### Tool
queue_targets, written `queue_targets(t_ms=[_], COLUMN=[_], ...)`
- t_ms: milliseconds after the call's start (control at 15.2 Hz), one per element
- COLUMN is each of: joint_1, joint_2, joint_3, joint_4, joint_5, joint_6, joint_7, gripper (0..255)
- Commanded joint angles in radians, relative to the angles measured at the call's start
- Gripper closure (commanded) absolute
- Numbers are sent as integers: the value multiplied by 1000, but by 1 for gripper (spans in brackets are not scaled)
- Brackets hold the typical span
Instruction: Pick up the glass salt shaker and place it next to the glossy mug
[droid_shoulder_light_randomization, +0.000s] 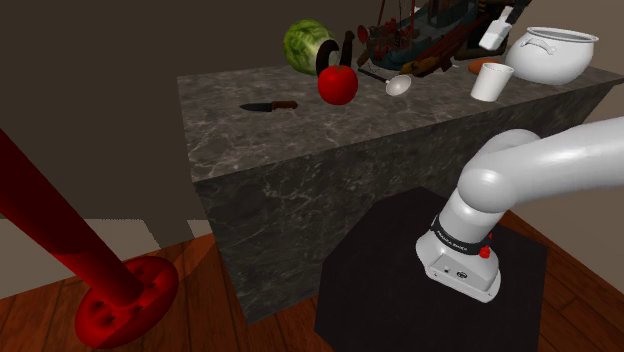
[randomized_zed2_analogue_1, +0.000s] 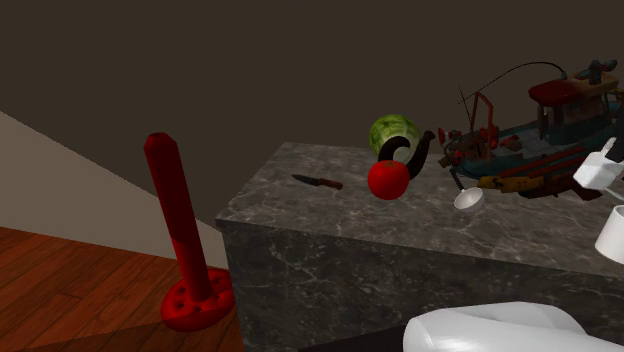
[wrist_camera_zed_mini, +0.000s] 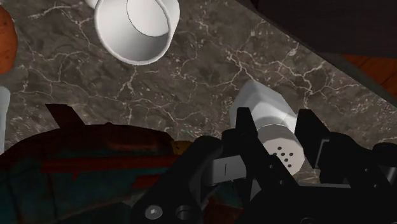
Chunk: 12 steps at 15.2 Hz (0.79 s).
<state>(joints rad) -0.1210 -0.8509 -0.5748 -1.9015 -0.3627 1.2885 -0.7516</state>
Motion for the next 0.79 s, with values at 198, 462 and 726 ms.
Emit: queue_targets(t_ms=[198,462,726], joint_1=[27,12,-3], joint_2=[40,4,-28], joint_3=[-125,-128,-135], joint_4=[106,29,-44], joint_5=[-59,-73,-89], joint_6=[-18,25,67], joint_7=[-127,-117,-109], gripper=[255,255,255])
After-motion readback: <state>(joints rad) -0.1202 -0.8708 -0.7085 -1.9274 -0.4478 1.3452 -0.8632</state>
